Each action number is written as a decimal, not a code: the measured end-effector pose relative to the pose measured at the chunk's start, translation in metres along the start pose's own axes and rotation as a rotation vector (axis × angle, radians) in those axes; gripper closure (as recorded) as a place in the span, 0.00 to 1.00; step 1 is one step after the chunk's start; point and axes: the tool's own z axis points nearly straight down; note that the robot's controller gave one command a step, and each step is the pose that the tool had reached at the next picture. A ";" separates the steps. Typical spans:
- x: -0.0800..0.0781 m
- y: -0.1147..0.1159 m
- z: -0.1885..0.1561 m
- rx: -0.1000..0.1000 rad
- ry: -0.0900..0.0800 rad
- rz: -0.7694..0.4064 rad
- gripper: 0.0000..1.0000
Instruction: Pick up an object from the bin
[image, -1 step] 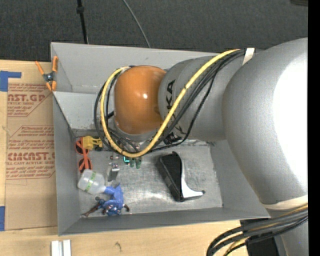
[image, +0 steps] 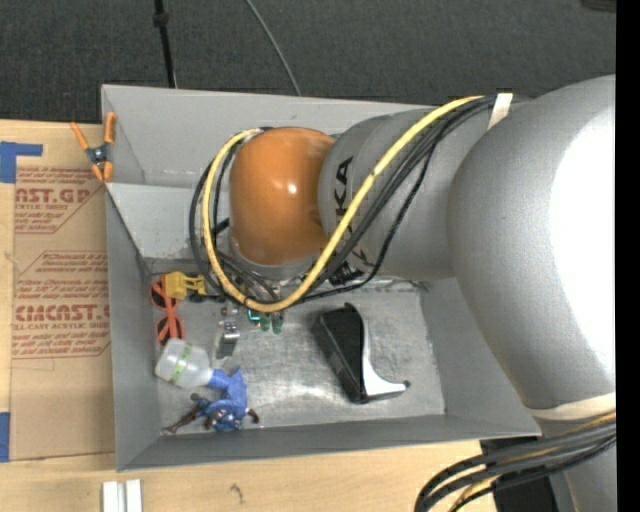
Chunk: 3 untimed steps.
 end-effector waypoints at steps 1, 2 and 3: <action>0.030 0.015 -0.003 0.003 -0.002 -0.109 0.00; 0.040 -0.007 -0.014 -0.001 0.001 -0.159 0.00; 0.032 -0.001 0.000 0.001 -0.003 0.108 0.00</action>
Offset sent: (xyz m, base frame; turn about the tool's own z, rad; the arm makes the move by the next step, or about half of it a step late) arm -0.0304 -0.0582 0.0281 0.1236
